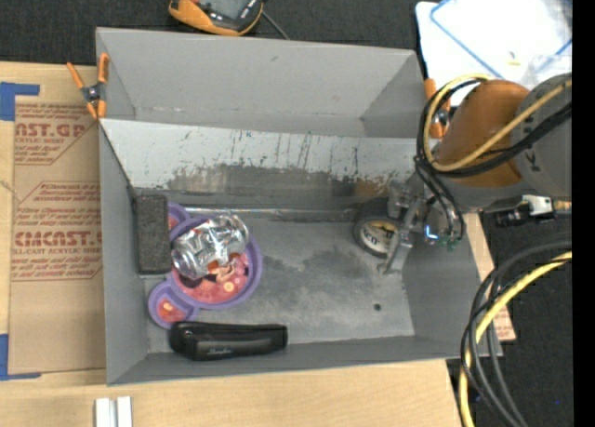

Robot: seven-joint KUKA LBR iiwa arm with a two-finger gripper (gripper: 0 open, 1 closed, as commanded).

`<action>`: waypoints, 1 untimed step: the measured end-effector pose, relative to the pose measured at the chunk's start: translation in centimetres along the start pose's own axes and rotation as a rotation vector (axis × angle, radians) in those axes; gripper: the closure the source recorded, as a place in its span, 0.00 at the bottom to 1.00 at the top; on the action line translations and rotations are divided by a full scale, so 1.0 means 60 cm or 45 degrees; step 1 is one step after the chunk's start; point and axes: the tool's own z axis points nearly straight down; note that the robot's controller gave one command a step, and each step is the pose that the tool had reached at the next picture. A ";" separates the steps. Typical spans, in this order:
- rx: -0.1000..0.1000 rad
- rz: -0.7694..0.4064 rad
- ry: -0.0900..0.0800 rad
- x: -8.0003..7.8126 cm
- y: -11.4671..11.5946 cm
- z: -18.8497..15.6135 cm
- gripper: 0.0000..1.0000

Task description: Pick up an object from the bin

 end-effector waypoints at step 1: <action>0.007 0.002 0.020 0.017 0.004 -0.029 0.00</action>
Offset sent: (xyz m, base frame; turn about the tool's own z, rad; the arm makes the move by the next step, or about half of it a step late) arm 0.0102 0.0108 0.0036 0.3855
